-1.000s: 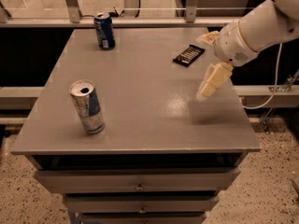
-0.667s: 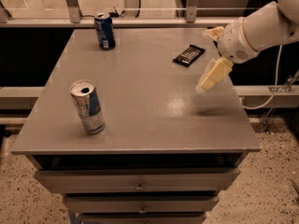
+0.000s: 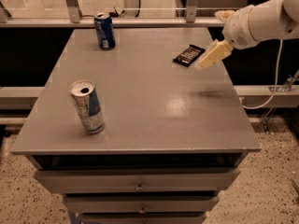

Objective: Move rxbar chocolate near redbull can

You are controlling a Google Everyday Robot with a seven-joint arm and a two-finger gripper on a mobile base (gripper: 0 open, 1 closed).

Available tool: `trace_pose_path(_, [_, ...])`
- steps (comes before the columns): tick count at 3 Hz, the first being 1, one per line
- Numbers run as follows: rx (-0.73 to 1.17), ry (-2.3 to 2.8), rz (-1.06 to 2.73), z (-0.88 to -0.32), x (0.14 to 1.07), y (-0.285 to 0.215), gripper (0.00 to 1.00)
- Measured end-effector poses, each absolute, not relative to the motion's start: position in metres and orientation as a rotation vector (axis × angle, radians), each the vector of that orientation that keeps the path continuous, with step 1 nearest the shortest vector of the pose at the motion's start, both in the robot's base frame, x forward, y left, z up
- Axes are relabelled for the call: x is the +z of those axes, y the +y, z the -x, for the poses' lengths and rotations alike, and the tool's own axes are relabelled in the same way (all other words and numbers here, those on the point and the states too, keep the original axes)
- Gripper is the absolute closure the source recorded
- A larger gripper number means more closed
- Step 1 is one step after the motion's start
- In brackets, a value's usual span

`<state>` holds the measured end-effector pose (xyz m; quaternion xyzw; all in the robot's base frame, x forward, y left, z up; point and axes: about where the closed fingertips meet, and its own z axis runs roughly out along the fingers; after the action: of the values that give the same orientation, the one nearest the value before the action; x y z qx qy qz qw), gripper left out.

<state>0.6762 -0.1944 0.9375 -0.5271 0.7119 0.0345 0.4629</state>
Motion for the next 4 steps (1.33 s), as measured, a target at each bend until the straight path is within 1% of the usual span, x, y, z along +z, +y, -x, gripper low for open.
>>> trace_pose_path(1, [0.105, 1.775, 1.187, -0.7, 0.931, -0.201, 0.0])
trace_pose_path(4, [0.325, 1.859, 0.974, -0.752, 0.876, -0.198, 0.0])
